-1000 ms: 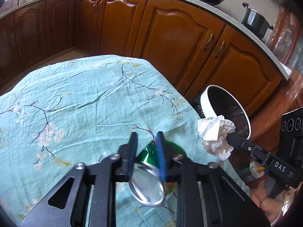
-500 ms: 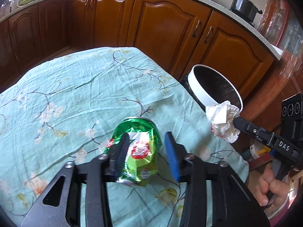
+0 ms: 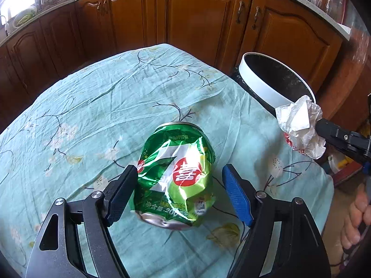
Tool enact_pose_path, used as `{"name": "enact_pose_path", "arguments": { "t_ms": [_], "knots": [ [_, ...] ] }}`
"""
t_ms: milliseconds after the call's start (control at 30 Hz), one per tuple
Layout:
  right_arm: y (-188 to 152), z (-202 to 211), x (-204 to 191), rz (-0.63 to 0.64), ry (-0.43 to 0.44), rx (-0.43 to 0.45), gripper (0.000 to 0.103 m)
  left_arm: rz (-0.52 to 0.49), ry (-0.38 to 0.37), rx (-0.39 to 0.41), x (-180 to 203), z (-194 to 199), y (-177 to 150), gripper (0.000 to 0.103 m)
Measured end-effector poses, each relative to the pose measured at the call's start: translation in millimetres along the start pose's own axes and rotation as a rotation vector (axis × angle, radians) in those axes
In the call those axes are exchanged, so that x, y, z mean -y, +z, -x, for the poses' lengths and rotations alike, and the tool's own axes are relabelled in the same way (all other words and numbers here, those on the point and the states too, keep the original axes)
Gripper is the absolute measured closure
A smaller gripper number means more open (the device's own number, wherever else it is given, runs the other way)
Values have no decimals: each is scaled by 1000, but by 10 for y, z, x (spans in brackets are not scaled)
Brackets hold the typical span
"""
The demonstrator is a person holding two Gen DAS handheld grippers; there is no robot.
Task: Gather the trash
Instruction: 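Grasp the crushed green can with the left tool while the right tool grasps the tissue, then carry the can and tissue over the bin and open both tools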
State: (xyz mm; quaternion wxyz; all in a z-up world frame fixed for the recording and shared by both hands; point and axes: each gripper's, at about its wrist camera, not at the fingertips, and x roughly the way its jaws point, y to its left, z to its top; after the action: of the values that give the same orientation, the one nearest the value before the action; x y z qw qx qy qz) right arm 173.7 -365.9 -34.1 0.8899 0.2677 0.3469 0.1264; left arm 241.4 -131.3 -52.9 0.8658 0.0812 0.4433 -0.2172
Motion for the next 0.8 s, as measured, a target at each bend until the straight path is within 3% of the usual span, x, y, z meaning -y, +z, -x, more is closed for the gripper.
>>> {"name": "enact_pose_path", "arguments": {
  "t_ms": [67, 100, 133, 267, 533, 800],
  "knots": [
    [3, 12, 23, -2, -1, 4, 84, -16, -11, -11, 36, -52, -4, 32],
    [4, 17, 26, -3, -1, 6, 84, -23, -4, -5, 48, -56, -10, 39],
    [1, 23, 25, -2, -2, 7, 84, -29, 6, -1, 63, -53, -16, 52],
    [-15, 36, 9, 1, -4, 8, 84, -18, -13, 33, 37, 51, 2, 65],
    [0, 85, -22, 13, 0, 23, 84, 36, -58, 66, 31, 233, 2, 71],
    [45, 224, 8, 9, -7, 58, 84, 12, -103, 123, 289, 488, 77, 72]
  ]
}}
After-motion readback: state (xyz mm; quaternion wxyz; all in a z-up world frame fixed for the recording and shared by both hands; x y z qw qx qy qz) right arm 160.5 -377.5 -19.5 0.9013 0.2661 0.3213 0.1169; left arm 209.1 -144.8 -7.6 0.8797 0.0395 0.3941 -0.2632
